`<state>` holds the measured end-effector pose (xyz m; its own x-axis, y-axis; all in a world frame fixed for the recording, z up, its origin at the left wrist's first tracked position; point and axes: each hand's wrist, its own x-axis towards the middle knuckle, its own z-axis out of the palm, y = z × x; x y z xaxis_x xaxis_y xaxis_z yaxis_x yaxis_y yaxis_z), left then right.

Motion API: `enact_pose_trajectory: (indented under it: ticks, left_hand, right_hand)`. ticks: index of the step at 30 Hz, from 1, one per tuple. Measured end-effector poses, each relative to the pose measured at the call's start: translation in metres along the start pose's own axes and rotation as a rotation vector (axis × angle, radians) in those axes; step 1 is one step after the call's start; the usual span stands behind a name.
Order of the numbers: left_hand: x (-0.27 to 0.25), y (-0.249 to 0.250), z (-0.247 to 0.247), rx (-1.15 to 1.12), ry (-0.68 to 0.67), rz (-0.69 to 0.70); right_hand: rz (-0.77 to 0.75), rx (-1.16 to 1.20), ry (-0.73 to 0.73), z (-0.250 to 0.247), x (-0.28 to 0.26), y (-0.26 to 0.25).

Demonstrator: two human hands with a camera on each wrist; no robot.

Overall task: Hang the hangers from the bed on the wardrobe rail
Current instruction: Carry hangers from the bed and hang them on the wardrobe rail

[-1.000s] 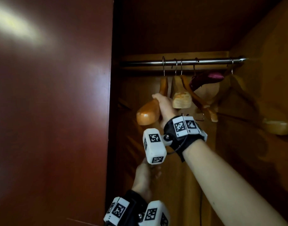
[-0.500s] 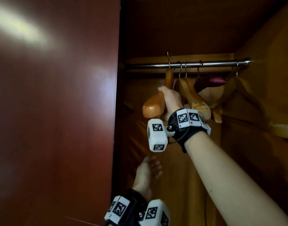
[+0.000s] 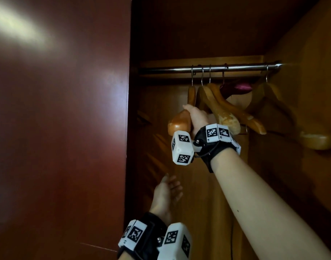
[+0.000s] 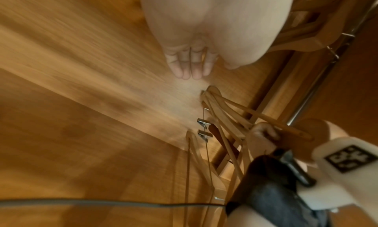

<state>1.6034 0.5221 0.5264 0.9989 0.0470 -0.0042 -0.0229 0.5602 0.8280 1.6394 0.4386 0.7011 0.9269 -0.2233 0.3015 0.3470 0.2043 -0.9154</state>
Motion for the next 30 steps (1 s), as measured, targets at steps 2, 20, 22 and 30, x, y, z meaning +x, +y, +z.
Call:
enact_pose_trajectory:
  ticks: [2, 20, 22, 30]
  left_hand:
    - [-0.001, 0.000, 0.000, -0.010, -0.004, 0.000]
    - [-0.013, -0.014, -0.002, -0.040, -0.116, -0.048]
    - [-0.020, -0.017, 0.000, -0.049, -0.152, -0.044]
    - [-0.064, -0.050, 0.003, 0.033, -0.303, -0.054]
  right_hand:
    - [0.000, 0.010, 0.006, -0.004, 0.001, 0.001]
    - [0.063, -0.012, 0.001, -0.062, -0.066, 0.048]
    - [0.044, -0.029, -0.012, -0.072, -0.082, 0.059]
    - [0.063, -0.135, 0.059, -0.137, -0.167, 0.103]
